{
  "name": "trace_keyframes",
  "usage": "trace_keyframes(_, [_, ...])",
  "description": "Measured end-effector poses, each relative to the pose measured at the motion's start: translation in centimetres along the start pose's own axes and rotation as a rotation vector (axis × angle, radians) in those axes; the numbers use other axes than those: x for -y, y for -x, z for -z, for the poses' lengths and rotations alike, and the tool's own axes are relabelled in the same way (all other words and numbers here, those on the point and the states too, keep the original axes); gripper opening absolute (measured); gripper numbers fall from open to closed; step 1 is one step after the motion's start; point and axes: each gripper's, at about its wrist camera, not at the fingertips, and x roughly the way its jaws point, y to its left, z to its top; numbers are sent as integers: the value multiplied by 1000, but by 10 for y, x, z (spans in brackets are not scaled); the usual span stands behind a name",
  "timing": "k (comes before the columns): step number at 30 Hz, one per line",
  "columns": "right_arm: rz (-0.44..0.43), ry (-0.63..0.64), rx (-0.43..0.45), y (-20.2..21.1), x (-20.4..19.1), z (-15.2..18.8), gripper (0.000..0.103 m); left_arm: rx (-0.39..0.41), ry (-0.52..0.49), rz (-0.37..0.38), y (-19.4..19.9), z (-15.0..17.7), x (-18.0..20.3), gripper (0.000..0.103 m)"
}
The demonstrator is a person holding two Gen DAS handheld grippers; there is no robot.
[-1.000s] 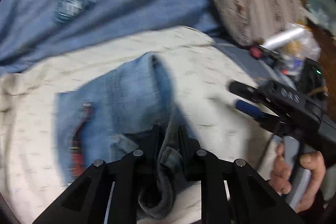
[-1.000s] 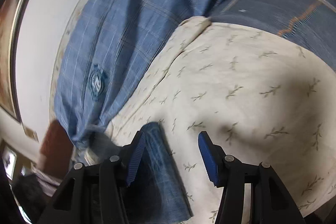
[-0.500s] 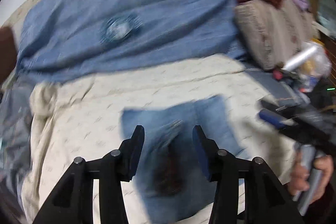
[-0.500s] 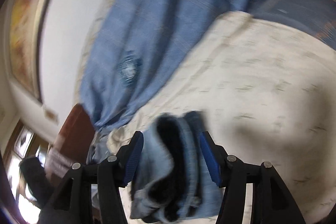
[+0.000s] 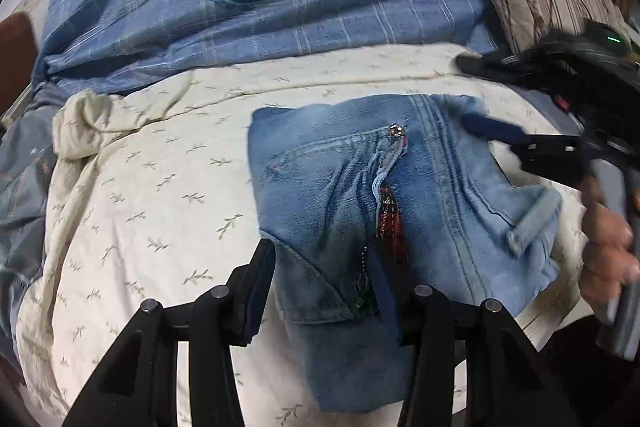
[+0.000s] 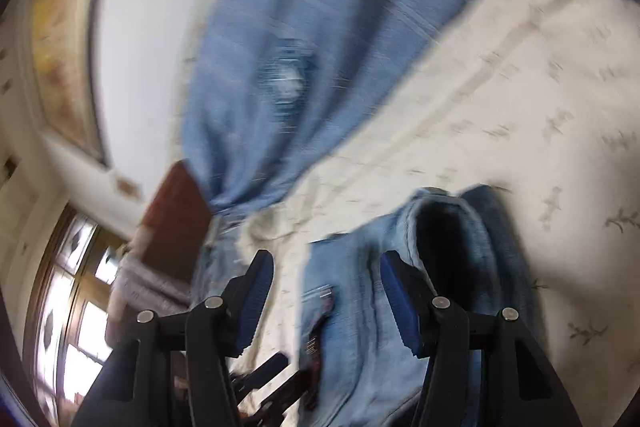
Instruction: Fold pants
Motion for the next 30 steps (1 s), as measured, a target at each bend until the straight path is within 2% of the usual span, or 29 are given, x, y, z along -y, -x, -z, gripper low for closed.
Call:
trace_keyframes(1, [39,-25,-20,-7,9,-2,60,-8,-9,8,-3,-1,1,49])
trace_keyframes(3, [57,-43,-47,-19,21,-4,59,-24,-17,18,-10,-3,2,49])
trace_keyframes(9, [30,-24,-28,-8,14,-4,59,-51,17,55,-10,-4,-4,51])
trace_keyframes(11, [-50,20,3,11,3,0,60,-23,59,77,3,-1,-12,50])
trace_keyframes(13, [-142,56,-13,23,-4,7,60,1,68,85,15,3,-16,50])
trace_keyframes(16, [-234,45,-44,36,-5,26,60,67,29,6,36,9,-17,50])
trace_keyframes(18, [-252,50,-63,40,-8,39,60,75,26,-9,40,11,-19,51])
trace_keyframes(22, [-179,91,-75,47,-13,64,60,6,20,-7,27,17,-14,52])
trace_keyframes(25, [-57,35,-105,54,9,78,61,-18,6,-4,19,22,-8,52])
trace_keyframes(27, [-52,3,-126,55,21,80,61,-29,-1,-13,13,27,-5,52])
trace_keyframes(30, [-24,71,-138,53,20,82,59,-26,-1,-4,10,32,-6,53])
